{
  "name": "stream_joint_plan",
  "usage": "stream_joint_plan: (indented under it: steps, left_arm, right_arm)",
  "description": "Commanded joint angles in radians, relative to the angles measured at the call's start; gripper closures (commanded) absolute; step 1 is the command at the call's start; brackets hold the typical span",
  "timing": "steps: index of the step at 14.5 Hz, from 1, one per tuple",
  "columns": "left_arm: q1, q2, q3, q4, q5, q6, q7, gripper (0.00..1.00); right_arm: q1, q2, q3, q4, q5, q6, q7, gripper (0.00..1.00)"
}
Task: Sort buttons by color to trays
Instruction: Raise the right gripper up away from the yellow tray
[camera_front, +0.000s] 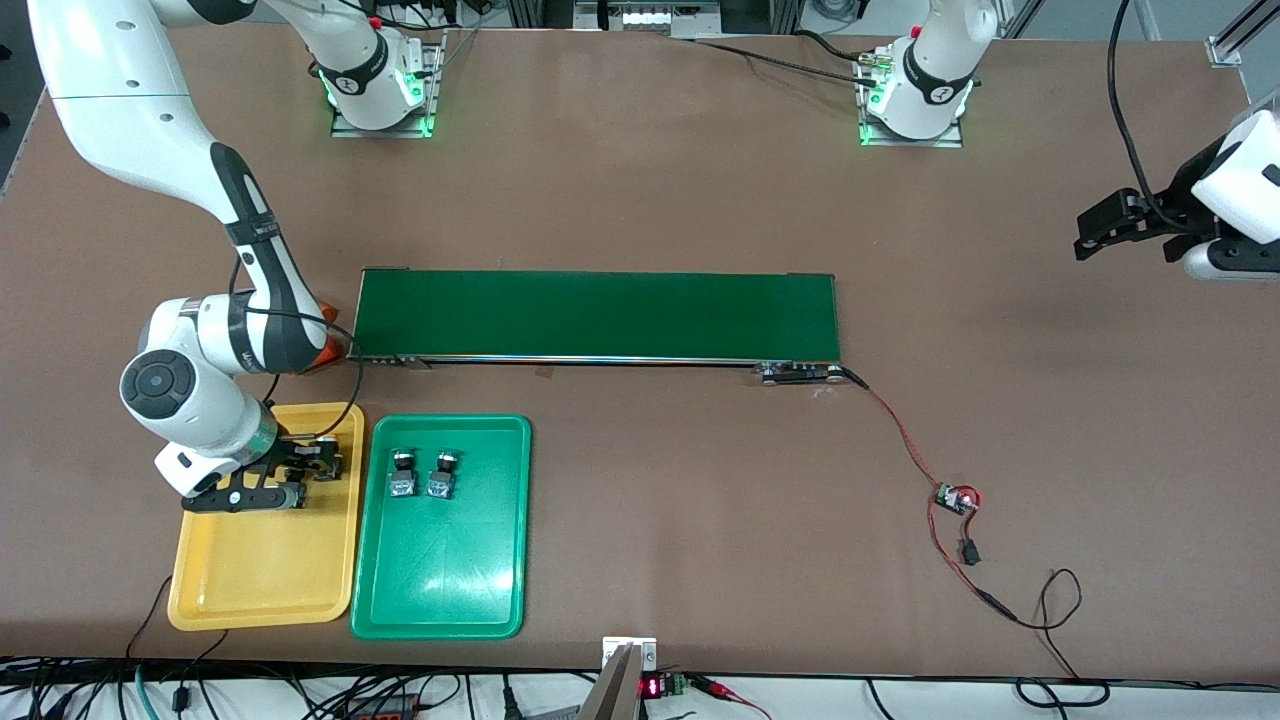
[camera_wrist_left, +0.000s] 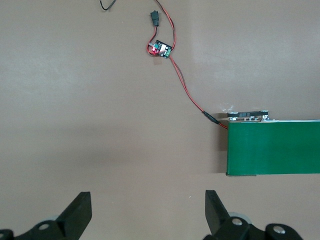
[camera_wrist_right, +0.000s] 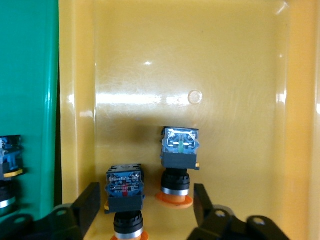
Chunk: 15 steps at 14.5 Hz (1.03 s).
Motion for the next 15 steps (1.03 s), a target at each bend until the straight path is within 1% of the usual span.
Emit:
stream_joint_plan:
  steps: [1,3,5,6,8,9,11,13,14,15]
  left_arm:
    - [0.017,-0.018,0.000,-0.014,0.013,-0.004,0.001,0.00]
    - [0.019,-0.018,0.000,-0.014,0.013,-0.004,0.001,0.00]
    - [0.028,-0.018,0.006,-0.014,0.013,-0.013,0.003,0.00]
    - [0.040,-0.021,0.005,-0.016,0.013,-0.027,0.003,0.00]
    - [0.040,-0.022,-0.001,-0.014,0.015,-0.026,0.003,0.00]
    - [0.039,-0.021,-0.003,-0.014,0.015,-0.023,0.003,0.00]
    - [0.040,-0.021,-0.003,-0.014,0.015,-0.009,0.003,0.00]
    - [0.042,-0.021,-0.002,-0.016,0.016,0.000,0.003,0.00]
    - [0.042,-0.021,-0.002,-0.016,0.016,0.000,0.003,0.00]
    - [0.040,-0.022,-0.002,-0.016,0.016,0.002,0.003,0.00]
  right_arm:
    - [0.003,-0.035,0.008,0.008,0.000,-0.030,-0.005,0.00]
    - [0.003,-0.075,0.016,0.019,0.001,-0.157,-0.006,0.00]
    - [0.006,-0.110,0.019,0.072,0.003,-0.295,-0.008,0.00]
    - [0.004,-0.130,0.043,0.112,0.003,-0.387,-0.008,0.00]
    - [0.004,-0.170,0.070,0.175,0.004,-0.573,-0.014,0.00]
    - [0.004,-0.203,0.080,0.195,0.020,-0.637,-0.014,0.00]
    - [0.006,-0.286,0.082,0.194,0.055,-0.711,-0.015,0.00]
    - [0.008,-0.349,0.084,0.187,0.057,-0.823,-0.021,0.00]
    - [0.009,-0.383,0.091,0.178,0.057,-0.855,-0.034,0.00]
    - [0.008,-0.427,0.094,0.143,0.058,-0.862,-0.037,0.00]
